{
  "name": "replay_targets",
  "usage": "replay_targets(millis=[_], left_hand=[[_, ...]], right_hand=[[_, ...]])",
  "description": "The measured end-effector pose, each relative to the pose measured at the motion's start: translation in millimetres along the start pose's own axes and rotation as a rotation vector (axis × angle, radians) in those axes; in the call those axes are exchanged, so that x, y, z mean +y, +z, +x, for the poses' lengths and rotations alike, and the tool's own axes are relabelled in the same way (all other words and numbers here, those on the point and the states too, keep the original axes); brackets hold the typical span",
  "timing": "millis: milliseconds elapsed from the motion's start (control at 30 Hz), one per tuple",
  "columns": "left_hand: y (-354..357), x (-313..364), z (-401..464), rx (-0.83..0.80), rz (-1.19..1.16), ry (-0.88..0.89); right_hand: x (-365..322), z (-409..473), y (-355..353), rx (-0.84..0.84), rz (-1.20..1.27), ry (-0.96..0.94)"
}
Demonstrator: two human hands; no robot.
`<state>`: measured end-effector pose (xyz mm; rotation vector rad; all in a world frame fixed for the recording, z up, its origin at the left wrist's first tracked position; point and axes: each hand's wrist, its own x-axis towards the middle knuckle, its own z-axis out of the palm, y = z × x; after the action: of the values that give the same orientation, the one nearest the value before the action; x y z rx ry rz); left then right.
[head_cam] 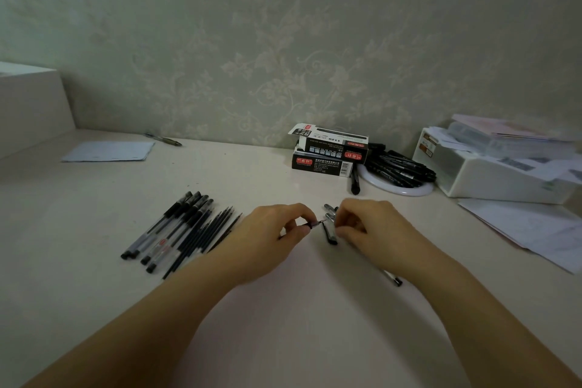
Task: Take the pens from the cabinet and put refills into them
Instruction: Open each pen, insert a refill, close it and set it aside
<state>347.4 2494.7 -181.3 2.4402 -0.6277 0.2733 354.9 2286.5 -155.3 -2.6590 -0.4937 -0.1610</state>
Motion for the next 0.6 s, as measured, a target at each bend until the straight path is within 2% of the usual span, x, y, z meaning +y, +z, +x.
replay_targets(millis=[67, 133, 333, 467, 600], left_hand=[[-0.4, -0.1, 0.0, 0.003, -0.008, 0.009], [-0.5, 0.5, 0.0, 0.002, -0.016, 0.026], [-0.6, 1.4, 0.1, 0.008, -0.042, 0.053], [-1.5, 3.1, 2.0, 0.053, -0.158, 0.003], [-5.7, 6.8, 1.6, 0.091, -0.139, 0.046]], right_hand=[[-0.2, 2.1, 3.2, 0.12, 0.125, 0.009], [-0.6, 2.9, 5.6, 0.148, 0.225, 0.01], [-5.5, 3.6, 10.5, 0.061, 0.419, -0.049], [-3.0, 3.1, 8.8, 0.061, 0.53, -0.012], [-0.9, 3.5, 7.4, 0.025, 0.622, 0.01]])
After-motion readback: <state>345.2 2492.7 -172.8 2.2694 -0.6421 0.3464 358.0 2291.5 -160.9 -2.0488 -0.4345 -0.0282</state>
